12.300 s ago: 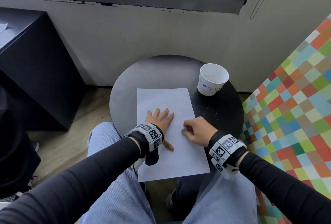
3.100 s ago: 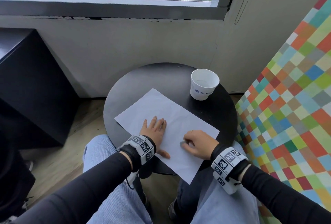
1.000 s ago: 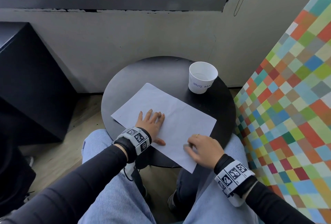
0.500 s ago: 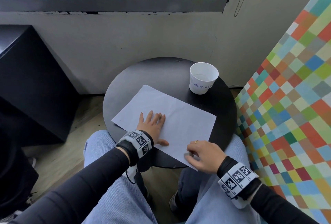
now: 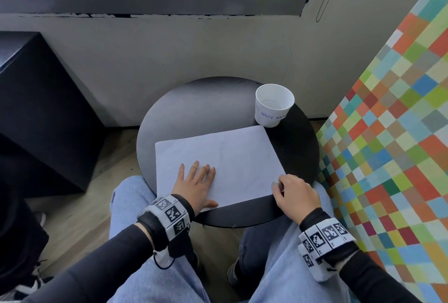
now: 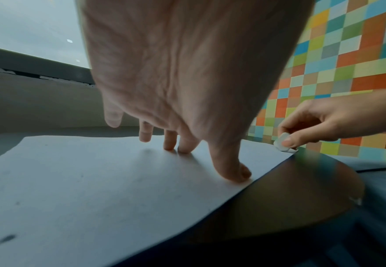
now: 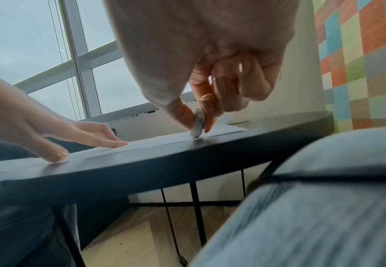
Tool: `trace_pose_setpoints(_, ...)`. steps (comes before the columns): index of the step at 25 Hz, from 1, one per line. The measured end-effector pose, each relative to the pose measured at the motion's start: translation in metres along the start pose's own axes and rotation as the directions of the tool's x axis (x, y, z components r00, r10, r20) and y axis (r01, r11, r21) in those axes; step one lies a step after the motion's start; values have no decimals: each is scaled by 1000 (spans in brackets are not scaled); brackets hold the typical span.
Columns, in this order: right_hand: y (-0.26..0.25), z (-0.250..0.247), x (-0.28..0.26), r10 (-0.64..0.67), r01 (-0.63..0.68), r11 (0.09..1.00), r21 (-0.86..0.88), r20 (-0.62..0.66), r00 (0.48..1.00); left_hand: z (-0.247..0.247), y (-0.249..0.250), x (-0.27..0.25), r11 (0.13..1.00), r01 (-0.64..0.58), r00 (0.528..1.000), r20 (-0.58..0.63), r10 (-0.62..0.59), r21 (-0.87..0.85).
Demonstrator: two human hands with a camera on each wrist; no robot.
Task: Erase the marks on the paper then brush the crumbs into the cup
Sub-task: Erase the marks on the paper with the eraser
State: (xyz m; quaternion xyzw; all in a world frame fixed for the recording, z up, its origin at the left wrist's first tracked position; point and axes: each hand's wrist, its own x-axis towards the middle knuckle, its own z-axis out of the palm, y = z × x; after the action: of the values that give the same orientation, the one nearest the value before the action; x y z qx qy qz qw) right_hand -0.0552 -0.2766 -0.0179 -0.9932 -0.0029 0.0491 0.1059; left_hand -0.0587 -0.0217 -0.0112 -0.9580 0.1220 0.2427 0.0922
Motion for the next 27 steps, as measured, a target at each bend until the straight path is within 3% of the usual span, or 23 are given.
trace_pose_setpoints(8,9,2,9,38,-37,999,21,-45,998,6,6,-17,999,-42,999,3,42,8)
trace_pose_setpoints(13,0,2,4,-128,130,990,49,-43,991,-10,7,3,998,-66,994,-93,63,-20)
trace_pose_setpoints(18,-13,3,-1,-168,169,985,31,-4,986,-10,12,17,997,-77,997,3,77,-28)
trace_pose_setpoints(21,-24,11,-8,-281,279,960,37,90,955,-7,20,13,997,-77,997,2,77,-32)
trace_pose_setpoints(23,-22,9,-2,-234,233,972,24,75,969,-5,24,10,997,-78,997,3,78,-25)
trace_pose_setpoints(25,-14,4,9,-86,86,996,19,3,996,-4,27,9,997,-73,997,3,73,-24)
trace_pose_setpoints(27,-11,5,10,-93,93,995,43,-1,996,-5,28,9,998,-67,998,6,67,-12)
